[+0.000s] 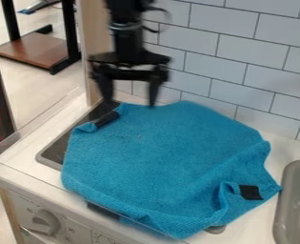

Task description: Fold to cloth from left to right

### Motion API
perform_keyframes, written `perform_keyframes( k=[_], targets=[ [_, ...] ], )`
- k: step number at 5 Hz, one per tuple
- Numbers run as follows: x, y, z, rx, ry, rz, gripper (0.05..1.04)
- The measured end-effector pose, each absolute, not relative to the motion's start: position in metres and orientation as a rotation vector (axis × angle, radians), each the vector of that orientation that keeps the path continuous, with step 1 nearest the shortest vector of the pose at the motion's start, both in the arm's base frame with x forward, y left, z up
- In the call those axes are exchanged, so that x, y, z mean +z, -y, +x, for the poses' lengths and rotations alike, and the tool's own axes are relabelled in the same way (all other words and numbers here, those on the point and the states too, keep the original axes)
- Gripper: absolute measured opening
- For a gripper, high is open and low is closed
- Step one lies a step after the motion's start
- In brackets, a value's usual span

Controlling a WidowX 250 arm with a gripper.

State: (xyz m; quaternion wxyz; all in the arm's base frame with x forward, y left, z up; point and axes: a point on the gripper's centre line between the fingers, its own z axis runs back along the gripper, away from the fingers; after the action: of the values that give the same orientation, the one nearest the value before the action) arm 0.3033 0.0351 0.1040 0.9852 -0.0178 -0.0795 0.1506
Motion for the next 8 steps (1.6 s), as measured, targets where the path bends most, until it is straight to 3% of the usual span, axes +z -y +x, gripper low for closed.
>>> perform_keyframes(
  k=[1,2,3,5,6,7,8],
  targets=[
    [0.09,-0.063,0.309,0.305,0.142,0.034,0.999],
    [0.083,-0.081,0.315,0.311,0.14,0.058,0.999],
    [0.061,-0.092,0.319,0.269,0.095,0.021,0.999],
    [0.033,-0.108,0.327,0.229,0.058,0.031,0.97],
    [0.02,-0.114,0.329,0.222,0.052,0.024,0.847],
    [0.017,-0.115,0.333,0.215,0.067,0.025,0.539],
    [0.017,-0.116,0.334,0.221,0.075,0.032,0.312]
  ],
)
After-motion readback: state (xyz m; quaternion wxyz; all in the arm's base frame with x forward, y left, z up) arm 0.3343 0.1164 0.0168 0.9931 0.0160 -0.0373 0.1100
